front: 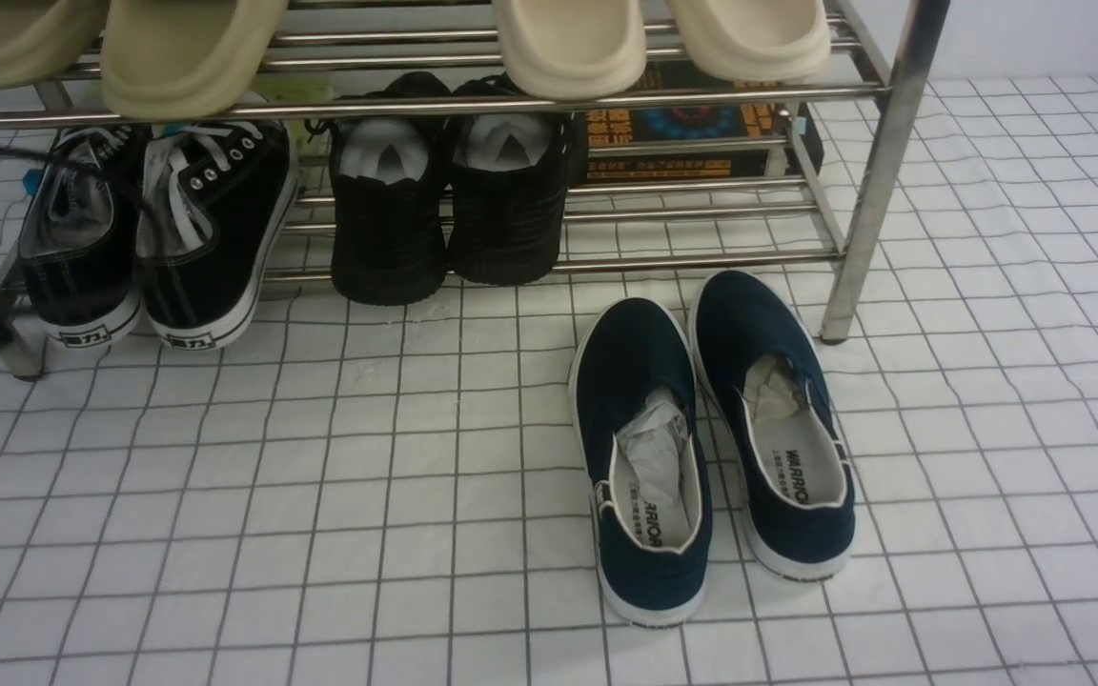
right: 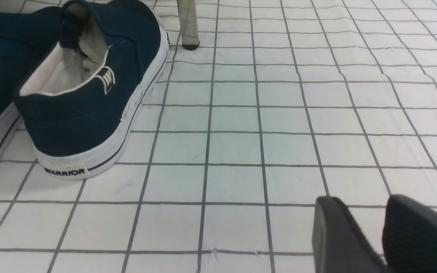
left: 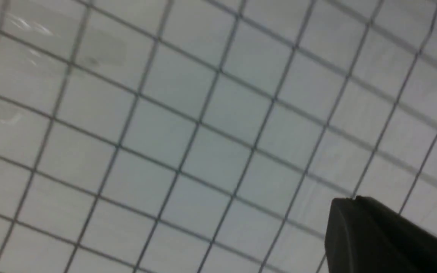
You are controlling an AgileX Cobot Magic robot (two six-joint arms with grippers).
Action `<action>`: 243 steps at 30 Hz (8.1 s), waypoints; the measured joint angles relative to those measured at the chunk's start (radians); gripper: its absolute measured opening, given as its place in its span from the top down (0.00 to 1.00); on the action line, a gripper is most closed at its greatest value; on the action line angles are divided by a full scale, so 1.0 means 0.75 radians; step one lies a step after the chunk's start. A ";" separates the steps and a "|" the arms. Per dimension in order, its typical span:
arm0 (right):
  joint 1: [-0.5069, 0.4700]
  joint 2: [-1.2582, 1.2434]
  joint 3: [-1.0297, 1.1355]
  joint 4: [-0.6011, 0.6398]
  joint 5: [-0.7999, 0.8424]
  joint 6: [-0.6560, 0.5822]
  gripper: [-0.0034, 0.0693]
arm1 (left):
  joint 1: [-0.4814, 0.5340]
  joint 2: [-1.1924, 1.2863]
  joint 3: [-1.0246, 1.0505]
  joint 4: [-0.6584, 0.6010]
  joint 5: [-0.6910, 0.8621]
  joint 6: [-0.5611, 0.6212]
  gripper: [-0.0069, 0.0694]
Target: Take the shoes off the shelf with your hand from the white checkered tablecloth.
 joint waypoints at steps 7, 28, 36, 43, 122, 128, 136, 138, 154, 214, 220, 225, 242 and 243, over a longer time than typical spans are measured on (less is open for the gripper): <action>0.000 0.000 0.000 0.000 0.000 0.000 0.65 | 0.093 0.143 -0.190 -0.105 -0.179 -0.112 0.83; 0.000 0.000 0.000 0.000 0.000 0.000 0.63 | 0.093 0.525 -0.206 -0.665 -0.678 0.191 0.23; 0.000 0.000 0.000 0.000 0.000 0.000 0.63 | 0.102 0.634 -0.208 -0.848 -0.731 0.399 0.41; 0.000 0.000 0.000 0.000 0.000 0.000 0.63 | 0.136 0.619 -0.208 -0.801 -0.614 0.510 0.87; 0.000 -0.001 0.000 0.000 0.000 0.000 0.63 | -0.204 0.620 -0.645 -0.017 0.059 -0.121 0.89; 0.000 -0.001 0.000 0.000 0.000 0.000 0.63 | -0.205 0.371 -0.477 0.152 0.204 -0.183 0.89; 0.000 -0.001 0.000 0.000 0.000 0.000 0.63 | -0.205 0.151 0.072 0.122 -0.098 -0.317 0.89; 0.000 -0.001 0.000 0.000 0.000 0.000 0.63 | -0.205 0.141 0.185 0.122 -0.189 -0.336 0.89; 0.000 -0.001 0.000 0.000 0.000 0.000 0.63 | -0.205 0.128 0.345 0.055 -0.327 -0.236 0.71; 0.000 -0.001 0.000 0.000 0.000 0.000 0.63 | -0.412 -1.778 1.497 0.286 -0.882 -0.009 0.88; 0.000 -0.001 0.000 0.000 0.000 0.000 0.63 | -0.412 -1.778 1.497 0.286 -0.882 -0.009 0.87; 0.000 -0.001 0.000 0.000 0.000 0.000 0.63 | -0.412 -1.778 1.497 0.286 -0.882 -0.009 0.86; 0.000 -0.001 0.000 0.000 0.000 0.000 0.63 | -0.412 -1.778 1.498 0.391 -0.878 -0.009 0.84; 0.000 -0.001 0.000 0.000 0.000 0.000 0.63 | -0.412 -1.778 1.498 0.392 -0.878 -0.009 0.84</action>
